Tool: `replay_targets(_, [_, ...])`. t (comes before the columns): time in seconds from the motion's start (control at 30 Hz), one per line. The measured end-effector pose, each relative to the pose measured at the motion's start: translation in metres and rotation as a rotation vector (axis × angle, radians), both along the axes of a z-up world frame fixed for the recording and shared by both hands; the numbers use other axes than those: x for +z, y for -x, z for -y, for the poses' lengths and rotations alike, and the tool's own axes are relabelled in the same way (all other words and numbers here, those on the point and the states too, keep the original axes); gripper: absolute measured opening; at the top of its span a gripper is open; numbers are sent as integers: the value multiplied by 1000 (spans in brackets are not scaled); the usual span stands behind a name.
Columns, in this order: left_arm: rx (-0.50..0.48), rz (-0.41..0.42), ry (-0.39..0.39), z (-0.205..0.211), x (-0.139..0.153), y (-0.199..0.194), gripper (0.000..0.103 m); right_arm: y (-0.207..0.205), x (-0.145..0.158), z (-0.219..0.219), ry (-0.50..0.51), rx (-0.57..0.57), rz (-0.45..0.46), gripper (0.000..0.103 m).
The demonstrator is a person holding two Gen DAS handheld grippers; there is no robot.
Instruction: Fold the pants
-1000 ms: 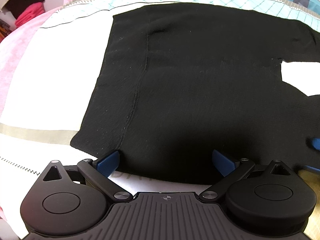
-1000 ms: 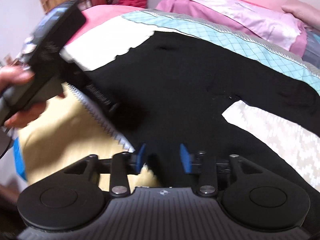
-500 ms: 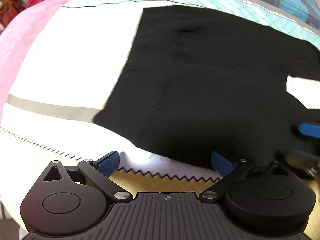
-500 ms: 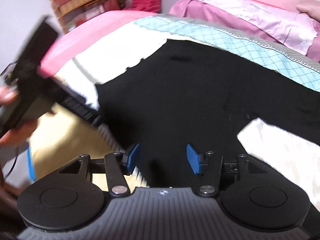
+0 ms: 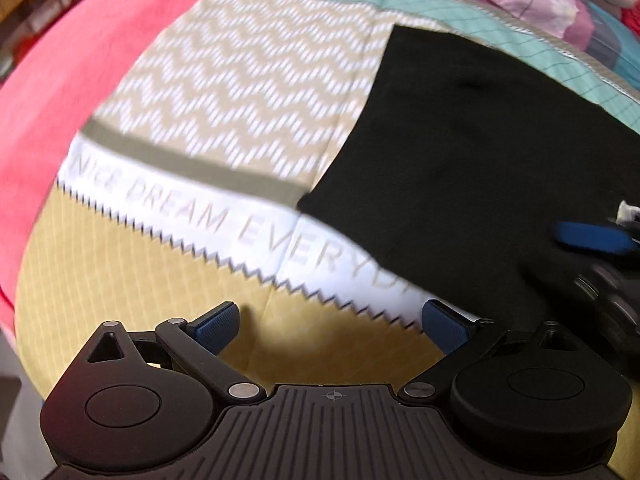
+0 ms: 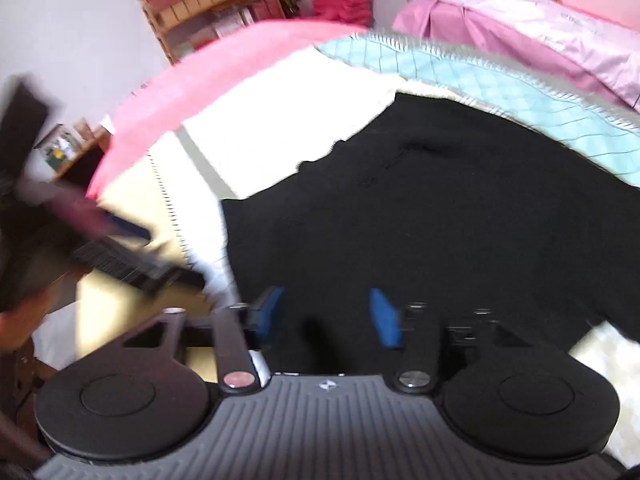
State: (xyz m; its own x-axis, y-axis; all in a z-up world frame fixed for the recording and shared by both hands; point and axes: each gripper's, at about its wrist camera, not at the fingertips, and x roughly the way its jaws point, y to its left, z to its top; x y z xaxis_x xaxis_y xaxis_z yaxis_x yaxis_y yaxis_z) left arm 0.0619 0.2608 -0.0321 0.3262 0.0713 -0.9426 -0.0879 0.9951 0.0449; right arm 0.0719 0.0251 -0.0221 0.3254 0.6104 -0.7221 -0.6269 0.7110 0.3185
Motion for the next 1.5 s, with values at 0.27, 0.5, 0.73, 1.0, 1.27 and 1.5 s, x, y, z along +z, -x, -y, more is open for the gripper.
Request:
replay_targets(0.27, [55,-9,4,-28,-8,16,103,-35,9,-22,-139,139,-26,49])
replay_targets(0.5, [49,27,1,-26,2,20,103,-73,-27,-74,-9,109,72,59])
replay_targets(0.73, [-54,108,-25,-4,17,11,103,-81,26,-48,-27,76,197,64])
replay_targets(1.0, [-152,116,-3,44,-6,-31,103,-134,-10,-90,123,34,151,82])
replay_targets(1.27, [-149,42,11,43,-27,-40,103,-140,-25,-17,121,-149,56,93])
replay_targets(1.5, [-149,118,-12,54,11,-50,103,-121,9,17,-35,-175,108,94])
